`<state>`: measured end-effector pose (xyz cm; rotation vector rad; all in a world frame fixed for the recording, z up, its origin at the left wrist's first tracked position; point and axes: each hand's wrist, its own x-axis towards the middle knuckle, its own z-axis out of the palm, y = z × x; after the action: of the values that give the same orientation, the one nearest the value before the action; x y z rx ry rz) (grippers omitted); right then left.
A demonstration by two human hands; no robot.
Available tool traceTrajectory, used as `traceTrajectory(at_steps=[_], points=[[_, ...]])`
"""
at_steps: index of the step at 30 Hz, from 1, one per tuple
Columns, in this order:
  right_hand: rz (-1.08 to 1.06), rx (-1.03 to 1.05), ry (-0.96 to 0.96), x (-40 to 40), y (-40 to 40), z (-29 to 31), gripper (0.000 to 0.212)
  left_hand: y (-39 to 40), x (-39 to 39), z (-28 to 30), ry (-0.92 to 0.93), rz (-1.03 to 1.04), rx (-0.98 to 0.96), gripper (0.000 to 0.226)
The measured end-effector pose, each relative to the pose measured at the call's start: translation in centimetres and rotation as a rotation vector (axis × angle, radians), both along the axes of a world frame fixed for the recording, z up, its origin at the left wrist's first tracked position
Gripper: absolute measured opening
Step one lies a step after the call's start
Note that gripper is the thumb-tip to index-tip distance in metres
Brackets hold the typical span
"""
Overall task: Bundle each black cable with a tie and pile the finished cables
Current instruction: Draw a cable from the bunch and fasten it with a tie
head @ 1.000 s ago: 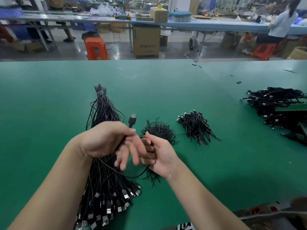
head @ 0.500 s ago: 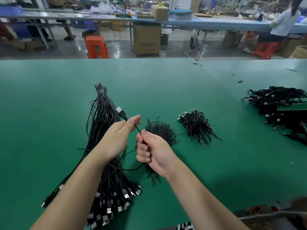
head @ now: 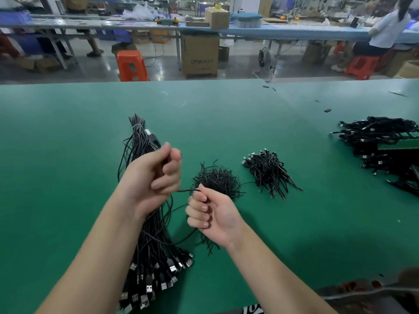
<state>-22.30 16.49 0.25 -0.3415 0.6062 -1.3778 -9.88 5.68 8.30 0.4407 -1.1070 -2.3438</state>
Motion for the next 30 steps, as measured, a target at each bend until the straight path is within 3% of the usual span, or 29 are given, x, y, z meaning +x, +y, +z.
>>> traceTrajectory(at_steps=[4, 7, 10, 14, 16, 19, 22, 26, 28, 30], points=[[-0.021, -0.001, -0.032, -0.7, -0.1, -0.3, 0.034, -1.0, 2.3, -0.6, -0.317, -0.434, -0.467, 0.042], [-0.044, 0.034, 0.005, -0.8, -0.2, -0.4, 0.032, -0.9, 2.6, -1.2, -0.653, -0.579, -0.702, 0.045], [-0.071, 0.064, 0.093, -0.4, -0.3, -0.5, 0.039, 0.1, 1.8, -2.4, -0.894, -0.451, -0.719, 0.044], [-0.117, 0.063, 0.208, 0.0, -0.3, -0.4, 0.038, 0.6, 0.1, -4.1, -0.934, 0.055, -0.761, 0.04], [-0.103, 0.039, 0.244, 0.3, -0.2, -0.4, 0.033, 0.7, -0.5, -4.6, -0.89, 0.24, -0.772, 0.033], [-0.103, 0.024, 0.269, 1.1, -0.3, -0.6, 0.027, 1.9, -1.7, -4.9, -0.587, 0.411, -0.52, 0.026], [-0.072, 0.033, 0.304, 1.9, -0.4, -1.0, 0.025, 2.2, -2.7, -4.6, -0.45, 0.69, -0.373, 0.031], [-0.059, 0.051, 0.228, 2.0, -0.3, -1.4, 0.028, 1.6, -3.0, -3.5, -0.122, 0.553, 0.093, 0.038], [-0.058, 0.058, 0.094, 1.4, -0.1, -1.4, 0.032, 1.3, -2.6, -3.1, -0.063, 0.423, 0.168, 0.034], [-0.05, 0.039, -0.034, 0.6, 0.2, -1.2, 0.032, 0.8, -2.0, -2.8, -0.045, 0.292, 0.124, 0.03]])
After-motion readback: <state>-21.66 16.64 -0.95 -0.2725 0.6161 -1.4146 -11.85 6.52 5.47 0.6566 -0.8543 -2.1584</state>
